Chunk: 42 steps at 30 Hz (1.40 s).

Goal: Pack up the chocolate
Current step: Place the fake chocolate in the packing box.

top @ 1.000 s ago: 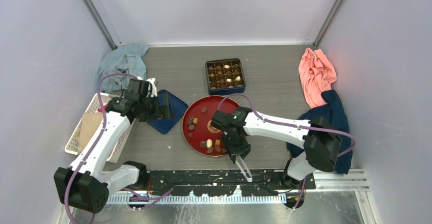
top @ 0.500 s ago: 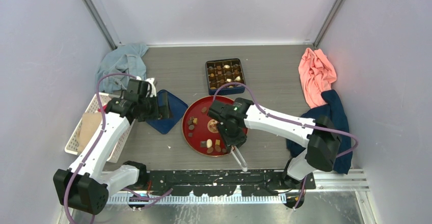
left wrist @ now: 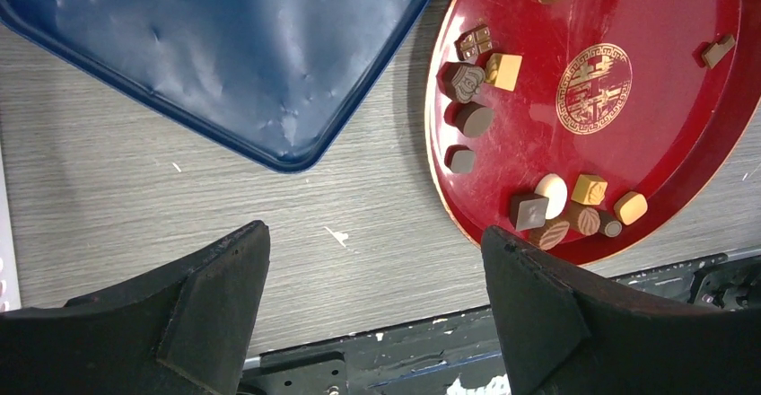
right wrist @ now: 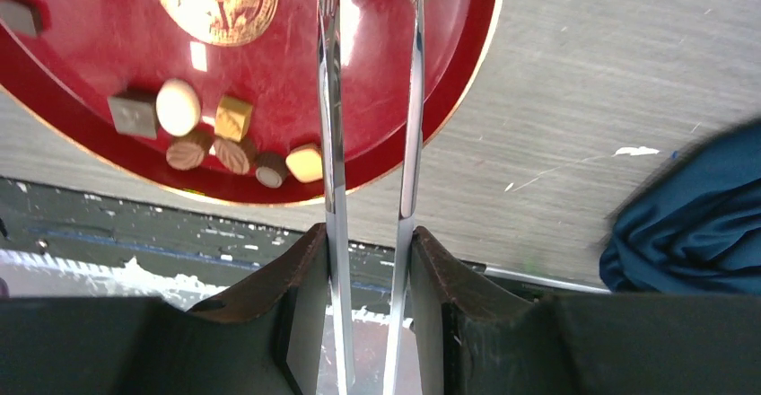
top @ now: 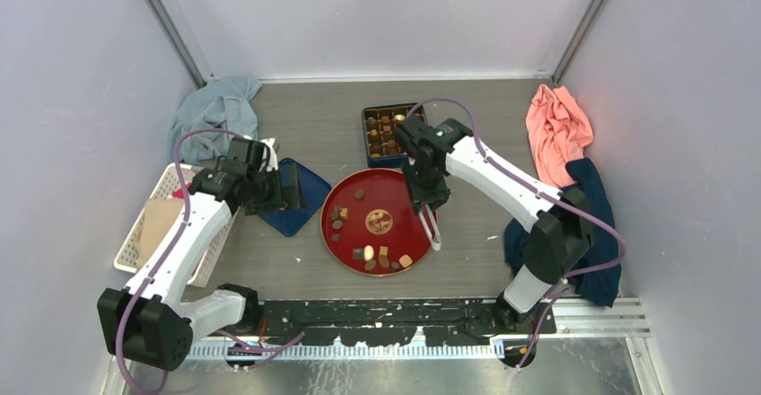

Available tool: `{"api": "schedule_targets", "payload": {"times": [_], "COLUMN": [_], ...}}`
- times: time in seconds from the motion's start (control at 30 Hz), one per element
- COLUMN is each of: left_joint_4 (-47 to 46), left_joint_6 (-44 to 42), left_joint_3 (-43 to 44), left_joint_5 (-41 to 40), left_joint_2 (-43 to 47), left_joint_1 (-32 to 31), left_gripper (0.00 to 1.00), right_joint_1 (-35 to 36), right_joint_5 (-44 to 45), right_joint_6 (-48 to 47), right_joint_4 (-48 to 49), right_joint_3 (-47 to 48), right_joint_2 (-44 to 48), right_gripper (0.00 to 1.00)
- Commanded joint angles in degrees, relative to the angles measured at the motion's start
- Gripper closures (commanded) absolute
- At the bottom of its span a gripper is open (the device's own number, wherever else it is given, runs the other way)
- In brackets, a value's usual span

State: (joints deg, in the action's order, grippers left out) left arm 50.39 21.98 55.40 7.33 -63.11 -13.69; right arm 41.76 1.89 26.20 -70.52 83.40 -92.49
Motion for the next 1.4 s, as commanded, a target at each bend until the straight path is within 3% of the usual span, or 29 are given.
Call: {"api": "schedule_targets", "payload": {"times": [0.0, 0.53, 1.37], "left_joint_4": [-1.45, -3.86, -5.0], "left_joint_6": [-1.02, -0.24, -0.36], "left_joint_3": [2.84, 5.3, 6.61], "left_joint_5": [0.88, 1.75, 1.13], "left_joint_2": [-0.49, -3.03, -8.56], "left_joint_1": [0.42, 0.42, 0.42], "left_gripper": [0.12, 0.12, 0.12], "right_joint_1": [-4.79, -17.15, -19.4], "right_joint_5": [-0.05, -1.05, -4.18], "right_joint_6": [-4.71, -9.47, -11.09], "right_joint_4": [-1.28, 0.43, -0.2], "right_joint_3": [6.08, 21.17, 28.55], "right_joint_2": [-2.88, -17.01, -26.4], "right_gripper": [0.76, 0.76, 0.76]}}
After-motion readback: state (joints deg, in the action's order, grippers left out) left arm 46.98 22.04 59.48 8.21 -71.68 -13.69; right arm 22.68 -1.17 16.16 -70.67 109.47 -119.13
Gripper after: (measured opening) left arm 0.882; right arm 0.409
